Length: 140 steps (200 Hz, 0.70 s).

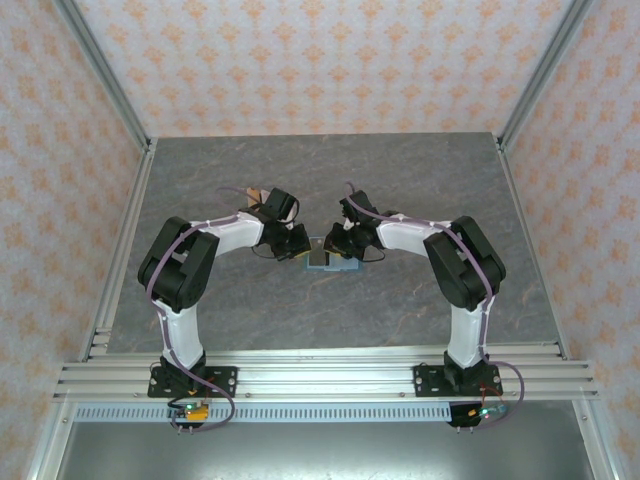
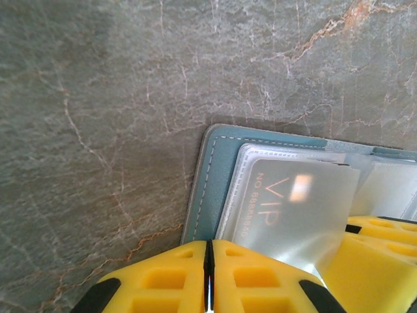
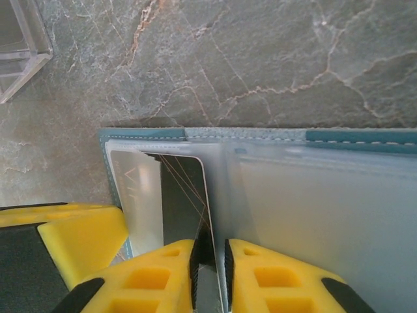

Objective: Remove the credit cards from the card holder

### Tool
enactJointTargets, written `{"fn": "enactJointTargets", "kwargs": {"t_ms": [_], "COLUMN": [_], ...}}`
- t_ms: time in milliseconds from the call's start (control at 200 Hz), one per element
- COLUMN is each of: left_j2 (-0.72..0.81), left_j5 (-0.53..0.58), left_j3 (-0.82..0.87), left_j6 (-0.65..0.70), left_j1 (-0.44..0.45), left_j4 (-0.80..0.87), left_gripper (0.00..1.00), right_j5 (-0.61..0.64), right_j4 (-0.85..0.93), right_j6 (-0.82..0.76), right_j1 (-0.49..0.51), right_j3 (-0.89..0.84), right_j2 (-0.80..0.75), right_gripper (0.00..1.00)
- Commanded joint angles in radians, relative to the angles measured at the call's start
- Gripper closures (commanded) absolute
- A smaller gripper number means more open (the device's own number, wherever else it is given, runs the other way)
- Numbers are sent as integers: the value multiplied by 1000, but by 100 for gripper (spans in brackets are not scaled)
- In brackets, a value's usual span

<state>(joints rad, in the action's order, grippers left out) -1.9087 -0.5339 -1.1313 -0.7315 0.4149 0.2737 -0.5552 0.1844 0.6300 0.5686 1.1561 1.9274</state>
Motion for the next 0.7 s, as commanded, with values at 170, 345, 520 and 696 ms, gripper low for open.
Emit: {"fn": "enactJointTargets", "kwargs": {"t_ms": [170,345,520,696], "left_j2": [-42,-40,-32,-24], "left_j5": [49,52,65,77], "left_j3": [11,10,11,10], "left_j6": [17,17,18,23], "left_j1": [17,17,17,18], "left_j4": [53,56,64,73], "left_gripper": [89,89,89,86], "right_j5": [-49,-34,22,90], "right_j4": [-40,-41,-11,17], "right_j6": [-24,-26,-40,-63], "right_j1": [0,0,-1,-7], "right_j3": [-4,-10,-19,-48], "right_j2": [17,4,-21,-61], "right_gripper": [79,85,92,94]}}
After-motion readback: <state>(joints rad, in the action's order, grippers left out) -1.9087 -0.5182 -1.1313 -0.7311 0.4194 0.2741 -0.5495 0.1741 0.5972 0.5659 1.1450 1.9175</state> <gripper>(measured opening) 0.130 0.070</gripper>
